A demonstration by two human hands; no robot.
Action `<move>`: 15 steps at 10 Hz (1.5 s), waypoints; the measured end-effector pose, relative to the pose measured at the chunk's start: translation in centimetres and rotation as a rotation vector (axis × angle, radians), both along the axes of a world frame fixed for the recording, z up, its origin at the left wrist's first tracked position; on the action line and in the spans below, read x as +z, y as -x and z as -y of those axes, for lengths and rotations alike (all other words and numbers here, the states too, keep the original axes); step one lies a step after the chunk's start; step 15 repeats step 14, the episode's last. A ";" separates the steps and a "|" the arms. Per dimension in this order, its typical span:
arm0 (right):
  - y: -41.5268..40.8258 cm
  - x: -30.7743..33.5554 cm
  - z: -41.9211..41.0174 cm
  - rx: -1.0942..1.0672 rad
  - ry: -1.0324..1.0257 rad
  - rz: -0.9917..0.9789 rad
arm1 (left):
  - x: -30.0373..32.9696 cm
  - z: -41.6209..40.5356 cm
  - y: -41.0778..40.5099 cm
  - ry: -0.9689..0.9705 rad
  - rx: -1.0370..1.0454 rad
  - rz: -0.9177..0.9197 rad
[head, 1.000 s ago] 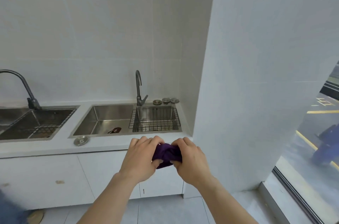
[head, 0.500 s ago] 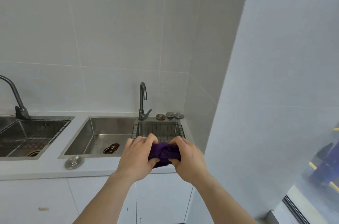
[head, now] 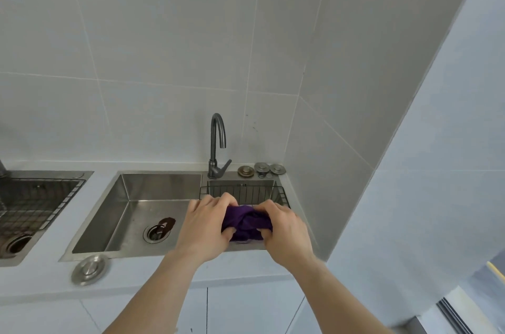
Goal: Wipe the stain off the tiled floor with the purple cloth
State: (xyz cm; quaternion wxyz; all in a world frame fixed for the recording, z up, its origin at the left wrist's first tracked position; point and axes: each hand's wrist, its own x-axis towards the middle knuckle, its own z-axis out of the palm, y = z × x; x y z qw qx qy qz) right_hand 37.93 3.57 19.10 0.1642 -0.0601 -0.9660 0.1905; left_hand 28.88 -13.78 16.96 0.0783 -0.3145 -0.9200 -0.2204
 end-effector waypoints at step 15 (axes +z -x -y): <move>28.9 -21.7 -15.3 -0.001 0.043 0.651 | -18.7 -11.2 26.4 0.403 0.124 0.491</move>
